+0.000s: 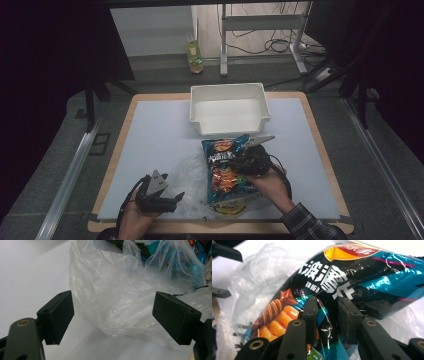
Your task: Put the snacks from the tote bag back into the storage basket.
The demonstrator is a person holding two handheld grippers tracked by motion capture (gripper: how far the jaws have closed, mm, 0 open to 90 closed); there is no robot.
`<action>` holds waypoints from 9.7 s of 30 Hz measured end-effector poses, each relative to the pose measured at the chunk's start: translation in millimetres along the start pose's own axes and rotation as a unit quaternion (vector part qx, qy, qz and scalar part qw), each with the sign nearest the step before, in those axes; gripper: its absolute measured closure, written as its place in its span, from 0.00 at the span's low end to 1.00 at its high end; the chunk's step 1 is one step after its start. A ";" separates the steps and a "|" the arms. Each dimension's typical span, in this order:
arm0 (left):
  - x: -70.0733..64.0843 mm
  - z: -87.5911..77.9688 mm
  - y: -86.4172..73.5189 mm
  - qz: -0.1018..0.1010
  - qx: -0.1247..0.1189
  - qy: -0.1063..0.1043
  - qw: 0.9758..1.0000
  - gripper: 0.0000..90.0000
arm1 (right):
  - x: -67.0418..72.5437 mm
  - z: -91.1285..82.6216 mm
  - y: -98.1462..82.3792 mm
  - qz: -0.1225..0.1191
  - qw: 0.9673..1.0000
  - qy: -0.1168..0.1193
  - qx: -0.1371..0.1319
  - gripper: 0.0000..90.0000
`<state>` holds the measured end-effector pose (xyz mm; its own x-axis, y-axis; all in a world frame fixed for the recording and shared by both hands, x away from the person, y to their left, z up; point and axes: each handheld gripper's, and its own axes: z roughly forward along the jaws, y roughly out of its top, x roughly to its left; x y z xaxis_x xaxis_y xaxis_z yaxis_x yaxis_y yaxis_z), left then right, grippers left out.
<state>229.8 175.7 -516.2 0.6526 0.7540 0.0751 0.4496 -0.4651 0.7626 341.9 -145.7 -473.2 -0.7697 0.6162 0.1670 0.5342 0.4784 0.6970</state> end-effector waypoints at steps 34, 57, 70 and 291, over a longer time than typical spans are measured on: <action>0.1 7.3 -1.6 0.001 0.024 -0.005 1.000 0.16 | -2.1 -52.9 9.1 0.021 0.998 0.032 -0.059 1.00; 0.5 2.6 0.7 -0.025 -0.012 -0.033 0.999 0.06 | -9.4 -80.5 34.4 0.017 0.994 0.031 -0.100 1.00; -0.6 1.1 0.7 -0.012 -0.020 -0.027 0.999 0.01 | -17.8 -86.0 51.9 0.016 0.993 0.018 -0.119 0.99; 14.3 -8.7 -4.3 -0.074 -0.109 -0.064 0.989 0.01 | -148.2 116.0 170.8 -0.007 0.995 -0.073 -0.072 0.77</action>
<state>231.9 192.5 -512.8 0.6675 0.7351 -0.1187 0.4128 -0.2326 0.8806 587.7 -82.7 -459.8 -0.7116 0.6999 0.0603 0.4596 0.3989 0.7935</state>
